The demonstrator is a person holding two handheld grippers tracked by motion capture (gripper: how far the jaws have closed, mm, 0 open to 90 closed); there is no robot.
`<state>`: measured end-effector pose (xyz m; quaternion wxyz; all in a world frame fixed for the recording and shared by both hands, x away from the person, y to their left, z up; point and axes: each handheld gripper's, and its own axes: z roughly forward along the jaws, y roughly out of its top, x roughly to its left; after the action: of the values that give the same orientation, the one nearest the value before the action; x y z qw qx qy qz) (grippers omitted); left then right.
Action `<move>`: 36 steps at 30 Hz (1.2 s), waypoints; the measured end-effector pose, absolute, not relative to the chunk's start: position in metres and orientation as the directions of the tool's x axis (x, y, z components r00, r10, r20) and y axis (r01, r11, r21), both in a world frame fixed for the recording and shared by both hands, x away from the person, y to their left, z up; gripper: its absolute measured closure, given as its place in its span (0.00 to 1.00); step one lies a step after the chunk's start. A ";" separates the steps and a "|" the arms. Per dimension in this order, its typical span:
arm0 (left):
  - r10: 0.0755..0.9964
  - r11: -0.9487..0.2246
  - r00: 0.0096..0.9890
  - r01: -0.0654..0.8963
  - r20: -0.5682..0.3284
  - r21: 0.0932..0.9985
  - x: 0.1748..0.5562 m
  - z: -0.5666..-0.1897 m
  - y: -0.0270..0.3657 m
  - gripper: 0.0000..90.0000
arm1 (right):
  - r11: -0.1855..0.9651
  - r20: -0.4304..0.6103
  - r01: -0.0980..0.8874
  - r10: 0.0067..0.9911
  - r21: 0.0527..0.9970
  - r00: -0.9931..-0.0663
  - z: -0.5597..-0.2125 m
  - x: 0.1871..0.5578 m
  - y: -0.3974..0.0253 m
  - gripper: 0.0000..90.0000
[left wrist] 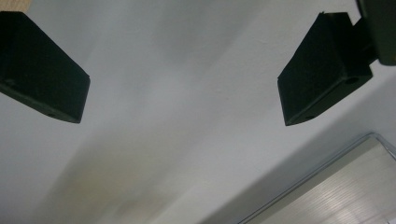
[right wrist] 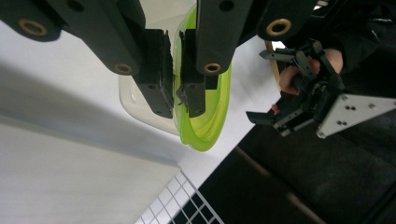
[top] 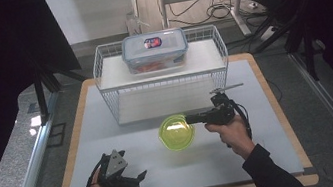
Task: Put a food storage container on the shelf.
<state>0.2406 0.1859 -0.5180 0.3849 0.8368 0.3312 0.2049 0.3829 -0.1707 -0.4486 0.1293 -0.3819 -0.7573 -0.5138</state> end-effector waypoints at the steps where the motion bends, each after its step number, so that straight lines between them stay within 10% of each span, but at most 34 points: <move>1: 0.712 -0.485 0.697 0.397 0.088 0.780 0.241 -0.518 0.186 0.02 | 0.174 0.590 0.710 0.443 0.682 -0.675 -0.446 0.383 -0.172 0.93; 36: 0.720 -0.463 0.689 0.396 0.077 0.793 0.241 -0.517 0.188 0.02 | 0.005 0.587 0.638 0.385 0.770 -0.712 -0.331 0.405 -0.188 0.93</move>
<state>0.2412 0.1884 -0.5167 0.3941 0.8303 0.3361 0.2056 0.4053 -0.1877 -0.3315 0.1049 -0.3647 -0.7010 -0.6038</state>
